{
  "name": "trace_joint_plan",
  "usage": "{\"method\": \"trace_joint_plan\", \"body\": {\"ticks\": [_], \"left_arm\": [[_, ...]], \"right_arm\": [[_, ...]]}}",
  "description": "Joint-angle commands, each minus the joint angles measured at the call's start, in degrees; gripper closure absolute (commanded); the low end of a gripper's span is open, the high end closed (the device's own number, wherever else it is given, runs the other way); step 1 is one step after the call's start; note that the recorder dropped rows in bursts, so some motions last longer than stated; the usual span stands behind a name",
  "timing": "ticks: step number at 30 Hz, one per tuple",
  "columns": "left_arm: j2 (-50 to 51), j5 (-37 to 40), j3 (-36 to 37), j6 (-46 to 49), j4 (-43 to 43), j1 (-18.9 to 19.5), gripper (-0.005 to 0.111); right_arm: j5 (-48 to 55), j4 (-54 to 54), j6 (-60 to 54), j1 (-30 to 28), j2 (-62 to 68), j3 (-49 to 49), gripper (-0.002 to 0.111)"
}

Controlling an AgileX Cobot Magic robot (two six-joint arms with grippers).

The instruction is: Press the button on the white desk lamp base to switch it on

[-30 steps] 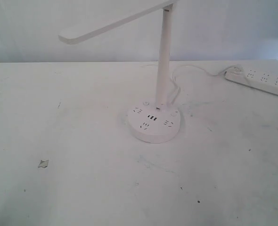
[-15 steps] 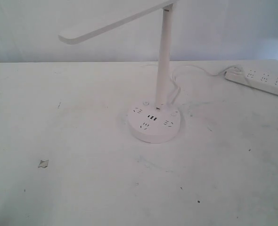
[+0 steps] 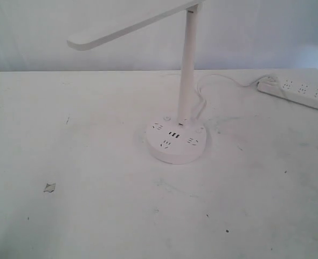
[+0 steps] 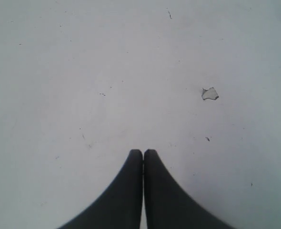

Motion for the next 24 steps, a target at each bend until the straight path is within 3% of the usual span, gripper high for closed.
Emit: {"method": "trace_joint_plan", "body": {"ticks": [1, 8, 10, 13, 16, 19, 24], "left_arm": [[-0.25, 0.4, 0.05, -0.09, -0.26, 0.03, 0.107], [-0.25, 0.4, 0.05, -0.09, -0.26, 0.03, 0.107], [-0.25, 0.4, 0.05, -0.09, -0.26, 0.03, 0.107], [-0.25, 0.4, 0.05, -0.09, -0.26, 0.03, 0.107], [-0.25, 0.4, 0.05, -0.09, -0.26, 0.03, 0.107], [-0.25, 0.4, 0.05, -0.09, -0.26, 0.03, 0.107], [-0.25, 0.4, 0.05, -0.09, -0.26, 0.03, 0.107]], "right_arm": [[13.3, -19.1, 5.67, 0.05, 8.48, -3.77, 0.108], [10.25, -61.62, 37.46, 0.05, 28.69, -4.0, 0.108], [5.32, -67.92, 46.23, 0.05, 35.38, -4.0, 0.108], [-3.47, -69.34, 49.32, 0.11, 43.89, -4.0, 0.108], [-5.41, -69.34, 48.12, 0.74, 51.0, -4.0, 0.108], [0.58, -69.34, 45.23, 3.94, 58.17, -4.0, 0.108], [19.49, -65.51, 44.46, 13.43, 69.24, -4.46, 0.108]]}}
